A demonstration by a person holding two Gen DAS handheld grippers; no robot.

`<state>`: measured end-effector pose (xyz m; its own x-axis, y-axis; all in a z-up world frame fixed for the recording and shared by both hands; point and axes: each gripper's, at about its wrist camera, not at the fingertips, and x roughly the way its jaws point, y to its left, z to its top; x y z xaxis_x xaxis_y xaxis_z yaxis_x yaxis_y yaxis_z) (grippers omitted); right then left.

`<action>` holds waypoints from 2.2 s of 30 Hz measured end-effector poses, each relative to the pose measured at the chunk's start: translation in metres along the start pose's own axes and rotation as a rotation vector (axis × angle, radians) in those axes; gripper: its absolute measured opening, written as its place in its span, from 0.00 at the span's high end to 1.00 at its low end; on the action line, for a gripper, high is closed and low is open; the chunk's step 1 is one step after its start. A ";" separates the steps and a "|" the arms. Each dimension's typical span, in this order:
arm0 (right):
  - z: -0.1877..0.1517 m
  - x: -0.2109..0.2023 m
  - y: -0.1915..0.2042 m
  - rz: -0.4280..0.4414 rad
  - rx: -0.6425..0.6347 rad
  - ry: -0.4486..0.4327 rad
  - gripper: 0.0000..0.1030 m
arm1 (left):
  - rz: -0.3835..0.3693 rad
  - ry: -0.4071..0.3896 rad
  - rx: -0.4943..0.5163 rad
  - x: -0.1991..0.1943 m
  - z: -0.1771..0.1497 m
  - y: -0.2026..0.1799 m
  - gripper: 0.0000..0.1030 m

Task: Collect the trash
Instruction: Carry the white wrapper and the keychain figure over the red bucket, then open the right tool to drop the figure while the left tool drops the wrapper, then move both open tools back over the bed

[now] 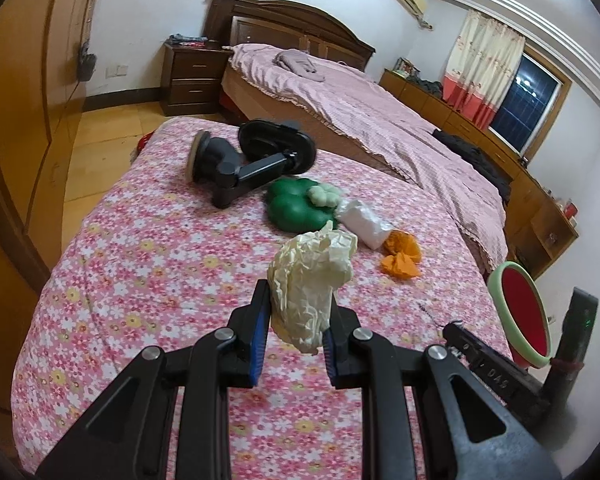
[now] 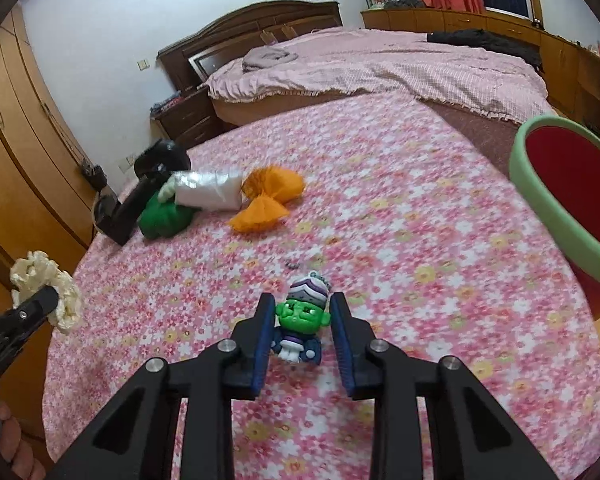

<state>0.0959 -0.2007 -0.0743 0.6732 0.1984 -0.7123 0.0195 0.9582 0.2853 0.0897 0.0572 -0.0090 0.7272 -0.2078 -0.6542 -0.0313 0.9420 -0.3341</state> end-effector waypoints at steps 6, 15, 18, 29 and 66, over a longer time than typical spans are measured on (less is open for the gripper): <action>0.010 -0.032 -0.026 -0.019 0.032 -0.055 0.70 | -0.053 0.023 0.032 0.004 0.004 -0.023 0.78; 0.031 -0.075 -0.075 -0.076 0.095 -0.149 0.70 | -0.119 0.030 0.107 0.008 0.010 -0.070 0.78; 0.038 -0.086 -0.093 -0.094 0.114 -0.168 0.70 | -0.146 0.037 0.127 0.013 0.011 -0.089 0.78; 0.050 -0.107 -0.163 -0.168 0.227 -0.202 0.70 | -0.245 0.093 0.243 0.042 0.016 -0.175 0.78; 0.041 -0.114 -0.281 -0.242 0.344 -0.221 0.59 | -0.405 0.282 0.490 0.140 -0.046 -0.361 0.59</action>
<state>0.0442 -0.5007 -0.0468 0.7596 -0.1068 -0.6415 0.4141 0.8400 0.3505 0.1712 -0.3241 -0.0112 0.4087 -0.5657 -0.7162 0.5660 0.7727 -0.2874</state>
